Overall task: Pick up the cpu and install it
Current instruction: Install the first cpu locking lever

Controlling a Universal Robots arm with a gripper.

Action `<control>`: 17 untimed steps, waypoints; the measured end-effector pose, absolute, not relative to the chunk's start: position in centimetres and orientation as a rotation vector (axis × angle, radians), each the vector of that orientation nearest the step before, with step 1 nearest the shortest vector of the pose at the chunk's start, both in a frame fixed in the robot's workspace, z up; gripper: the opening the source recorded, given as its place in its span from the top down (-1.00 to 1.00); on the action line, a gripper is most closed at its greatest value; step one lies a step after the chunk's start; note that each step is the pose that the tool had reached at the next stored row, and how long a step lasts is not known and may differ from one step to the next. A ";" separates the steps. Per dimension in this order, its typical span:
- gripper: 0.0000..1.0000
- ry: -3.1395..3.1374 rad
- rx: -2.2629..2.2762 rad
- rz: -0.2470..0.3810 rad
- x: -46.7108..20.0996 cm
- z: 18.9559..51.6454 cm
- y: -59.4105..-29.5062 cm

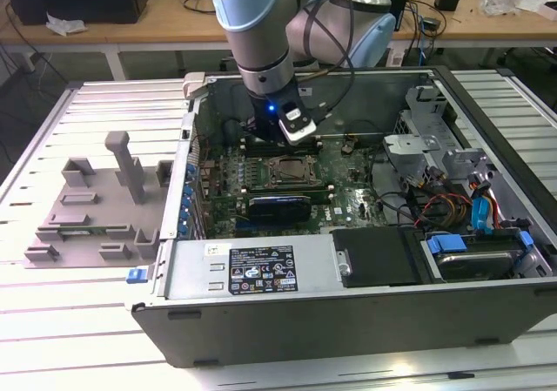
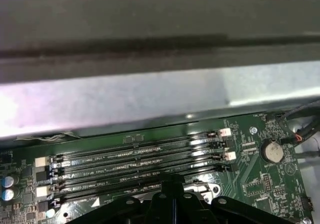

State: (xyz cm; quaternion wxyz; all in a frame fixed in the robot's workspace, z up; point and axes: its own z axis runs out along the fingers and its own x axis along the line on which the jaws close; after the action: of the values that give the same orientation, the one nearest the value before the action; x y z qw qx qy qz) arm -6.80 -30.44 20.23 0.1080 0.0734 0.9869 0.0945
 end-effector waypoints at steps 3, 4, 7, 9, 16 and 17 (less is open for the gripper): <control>0.79 2.903 0.224 0.274 -6.8 20.2 -30.1; 0.79 2.903 0.225 0.271 -6.8 20.2 -29.9; 0.79 2.898 0.264 0.255 -6.8 20.1 -29.8; 0.79 2.892 0.307 0.248 -6.8 20.1 -29.8; 0.79 2.880 0.374 0.238 -6.8 19.9 -29.5; 0.79 2.880 0.377 0.238 -6.8 19.9 -29.4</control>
State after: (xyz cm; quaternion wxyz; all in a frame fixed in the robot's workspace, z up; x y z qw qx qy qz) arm -6.80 -29.37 19.87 0.1135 0.1286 0.9818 0.0811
